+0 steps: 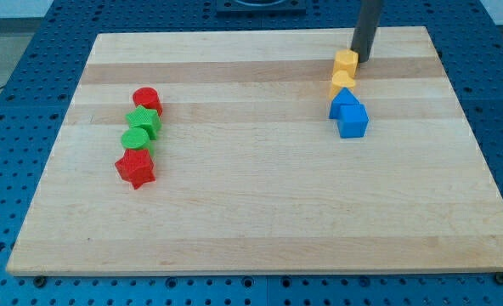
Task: Push yellow hexagon closer to the yellow heart
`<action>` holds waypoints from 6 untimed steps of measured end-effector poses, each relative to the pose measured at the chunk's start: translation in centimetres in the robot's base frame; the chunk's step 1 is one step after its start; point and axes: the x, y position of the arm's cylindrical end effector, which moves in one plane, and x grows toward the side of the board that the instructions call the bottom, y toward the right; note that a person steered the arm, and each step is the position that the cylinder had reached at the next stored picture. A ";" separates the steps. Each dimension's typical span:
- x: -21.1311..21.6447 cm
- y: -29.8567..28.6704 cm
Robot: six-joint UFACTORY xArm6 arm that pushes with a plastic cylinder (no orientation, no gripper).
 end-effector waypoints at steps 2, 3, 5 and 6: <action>1.1 -0.1; 1.4 -0.3; 1.4 -0.7; 1.4 -0.7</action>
